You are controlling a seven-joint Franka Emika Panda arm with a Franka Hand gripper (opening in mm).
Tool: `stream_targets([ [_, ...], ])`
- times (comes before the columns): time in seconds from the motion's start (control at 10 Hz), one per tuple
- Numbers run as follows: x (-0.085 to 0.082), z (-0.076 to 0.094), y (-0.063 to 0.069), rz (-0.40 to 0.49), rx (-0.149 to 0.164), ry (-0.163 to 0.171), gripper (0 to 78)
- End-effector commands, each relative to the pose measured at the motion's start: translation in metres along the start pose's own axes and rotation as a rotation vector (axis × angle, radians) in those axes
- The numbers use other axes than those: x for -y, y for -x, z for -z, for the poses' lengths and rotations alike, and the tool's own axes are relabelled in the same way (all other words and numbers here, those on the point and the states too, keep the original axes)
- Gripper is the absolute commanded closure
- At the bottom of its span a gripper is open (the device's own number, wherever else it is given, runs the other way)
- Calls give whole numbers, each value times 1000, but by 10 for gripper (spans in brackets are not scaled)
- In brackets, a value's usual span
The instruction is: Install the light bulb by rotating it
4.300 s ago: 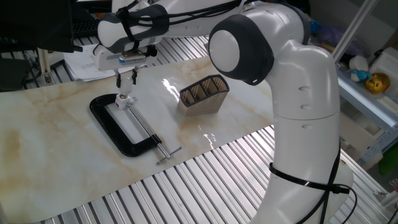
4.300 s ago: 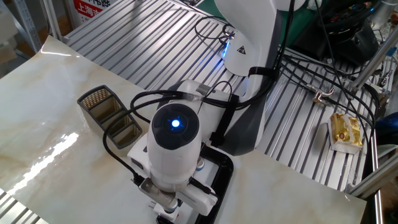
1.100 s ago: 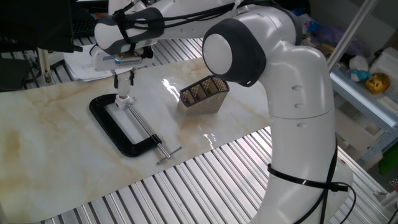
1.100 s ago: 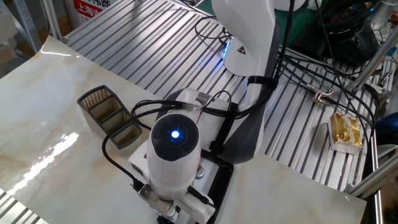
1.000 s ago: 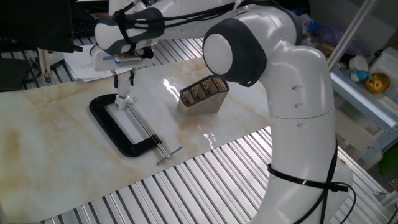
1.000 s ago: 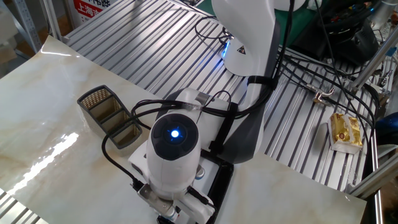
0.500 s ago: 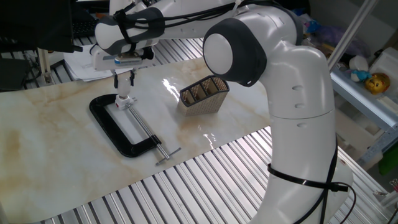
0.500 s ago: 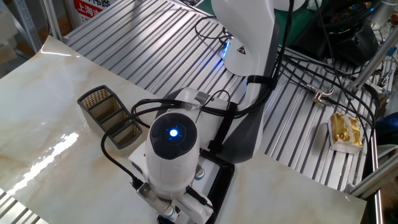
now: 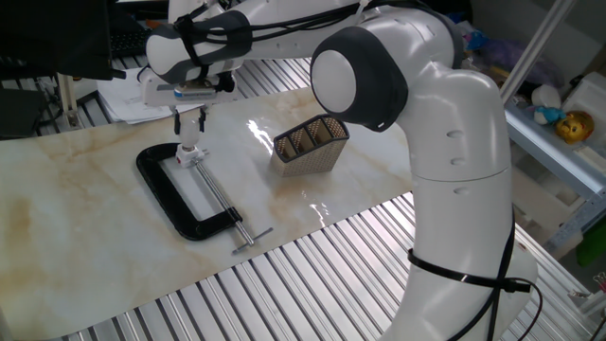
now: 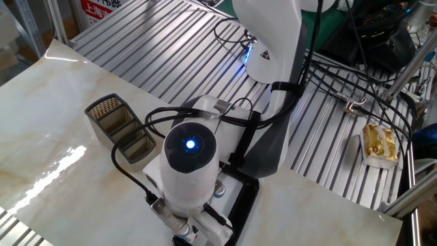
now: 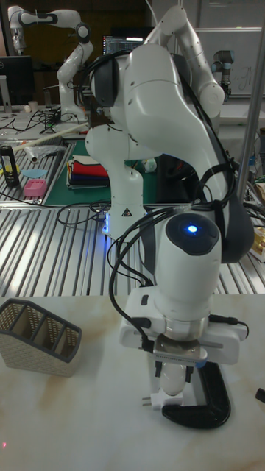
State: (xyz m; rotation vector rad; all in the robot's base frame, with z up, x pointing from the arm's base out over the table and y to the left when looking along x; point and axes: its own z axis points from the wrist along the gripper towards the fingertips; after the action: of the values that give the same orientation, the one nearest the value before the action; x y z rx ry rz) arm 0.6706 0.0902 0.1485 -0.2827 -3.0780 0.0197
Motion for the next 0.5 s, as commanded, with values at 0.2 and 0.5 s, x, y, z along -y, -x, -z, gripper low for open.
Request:
stream_targets([
  [0.2,-2,-51,-31,-182,-81,2,764],
  [0.5,-3,-53,-31,-269,-76,-1,764],
])
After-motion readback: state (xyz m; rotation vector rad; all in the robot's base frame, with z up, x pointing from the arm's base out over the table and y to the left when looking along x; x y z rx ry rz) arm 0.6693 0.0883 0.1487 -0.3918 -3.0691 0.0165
